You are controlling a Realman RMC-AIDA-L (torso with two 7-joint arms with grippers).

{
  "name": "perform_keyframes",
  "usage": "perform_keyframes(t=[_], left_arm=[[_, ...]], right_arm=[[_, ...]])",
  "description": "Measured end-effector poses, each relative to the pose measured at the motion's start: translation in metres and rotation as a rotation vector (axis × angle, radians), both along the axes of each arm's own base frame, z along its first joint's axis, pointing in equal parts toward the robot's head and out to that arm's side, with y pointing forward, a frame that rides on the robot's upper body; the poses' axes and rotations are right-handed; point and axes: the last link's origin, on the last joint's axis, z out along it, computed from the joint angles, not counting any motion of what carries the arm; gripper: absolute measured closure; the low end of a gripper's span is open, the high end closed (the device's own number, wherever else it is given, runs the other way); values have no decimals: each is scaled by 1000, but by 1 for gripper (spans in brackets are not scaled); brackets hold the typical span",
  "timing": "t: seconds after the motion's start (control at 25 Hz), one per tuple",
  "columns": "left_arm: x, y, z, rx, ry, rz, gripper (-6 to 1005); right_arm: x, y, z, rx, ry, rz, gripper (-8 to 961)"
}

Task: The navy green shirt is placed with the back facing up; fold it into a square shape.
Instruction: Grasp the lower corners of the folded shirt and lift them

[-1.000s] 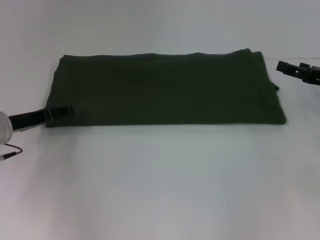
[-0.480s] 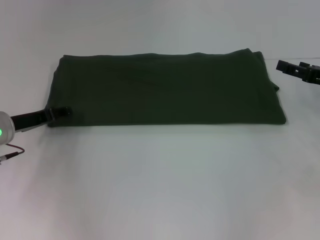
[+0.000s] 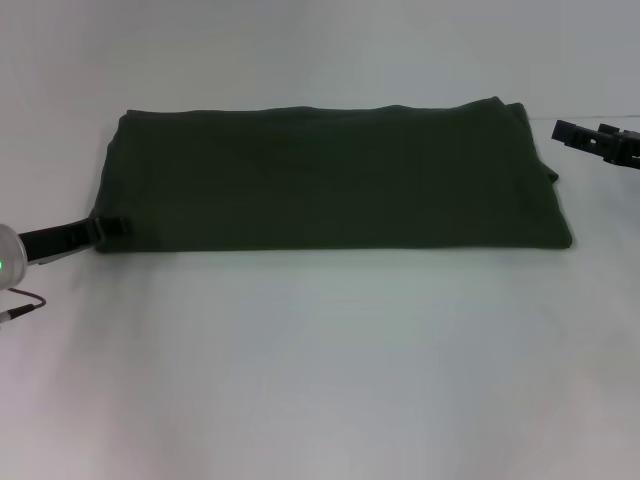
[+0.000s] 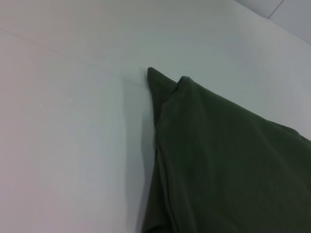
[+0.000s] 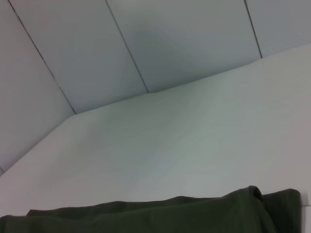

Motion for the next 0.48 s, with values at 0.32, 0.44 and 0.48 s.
perform_keyframes(t=[0.32, 0.44, 0.48], left_arm=[[-1, 0, 1, 6, 5, 4, 600], [-1, 0, 0, 4, 6, 4, 638], [-1, 0, 0, 3, 9, 3, 640]], right_arm=[[0, 0, 0, 0, 2, -2, 37], [0, 0, 0, -1, 3, -2, 37], [0, 0, 0, -1, 4, -1, 37]])
